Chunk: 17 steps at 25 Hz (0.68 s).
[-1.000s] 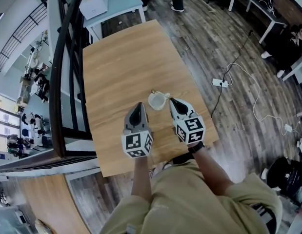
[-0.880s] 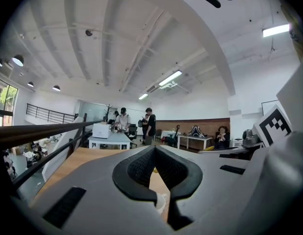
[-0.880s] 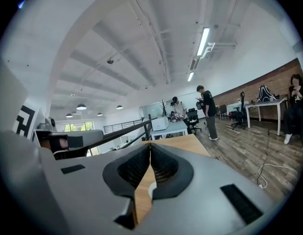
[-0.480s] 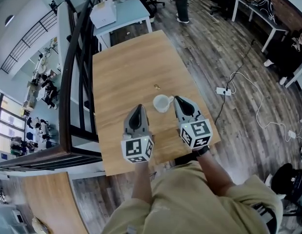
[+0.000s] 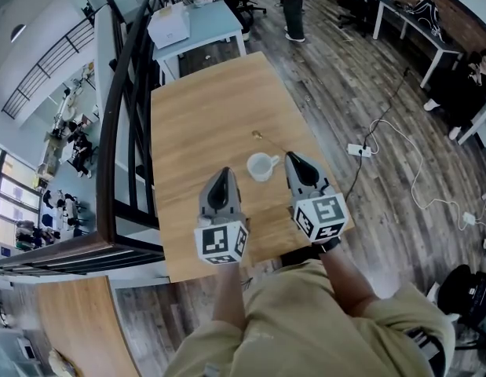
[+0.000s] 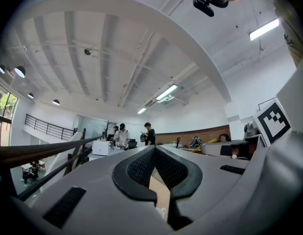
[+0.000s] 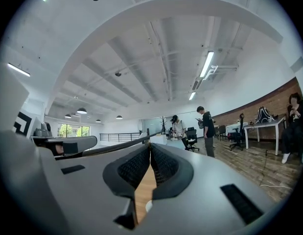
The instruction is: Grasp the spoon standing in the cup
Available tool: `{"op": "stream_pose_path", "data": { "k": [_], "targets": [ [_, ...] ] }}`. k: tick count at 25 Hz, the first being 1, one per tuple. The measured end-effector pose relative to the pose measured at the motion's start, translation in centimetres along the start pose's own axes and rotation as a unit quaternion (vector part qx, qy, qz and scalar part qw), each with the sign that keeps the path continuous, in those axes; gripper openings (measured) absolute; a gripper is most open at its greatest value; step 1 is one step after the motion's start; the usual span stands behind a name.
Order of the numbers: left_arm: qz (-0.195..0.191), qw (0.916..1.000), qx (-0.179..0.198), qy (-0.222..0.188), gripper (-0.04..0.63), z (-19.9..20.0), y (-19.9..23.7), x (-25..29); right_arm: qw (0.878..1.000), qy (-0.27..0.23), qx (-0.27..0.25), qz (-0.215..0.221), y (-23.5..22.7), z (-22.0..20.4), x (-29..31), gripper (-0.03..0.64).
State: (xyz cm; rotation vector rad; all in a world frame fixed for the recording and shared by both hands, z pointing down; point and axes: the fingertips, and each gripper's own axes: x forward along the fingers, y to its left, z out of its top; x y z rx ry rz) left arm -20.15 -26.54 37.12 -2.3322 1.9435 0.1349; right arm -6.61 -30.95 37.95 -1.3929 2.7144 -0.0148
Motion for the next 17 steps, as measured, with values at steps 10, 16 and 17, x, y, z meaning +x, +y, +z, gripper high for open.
{"op": "stream_pose_path", "data": {
  "k": [10,16,17],
  "targets": [
    [0.002,1.0,-0.009,0.004,0.005,-0.4,0.5,0.4,1.0,-0.009,-0.011,0.008,0.5,1.6,0.4,0.017],
    [0.009,0.9997,-0.014,0.021,0.005,-2.3,1.4,2.0,1.0,0.011,-0.019,0.01,-0.2,-0.5,2.5,0.017],
    [0.01,0.9996,-0.015,0.024,0.005,-2.8,1.7,2.3,1.0,0.015,-0.021,0.01,-0.3,-1.0,2.9,0.017]
  ]
}}
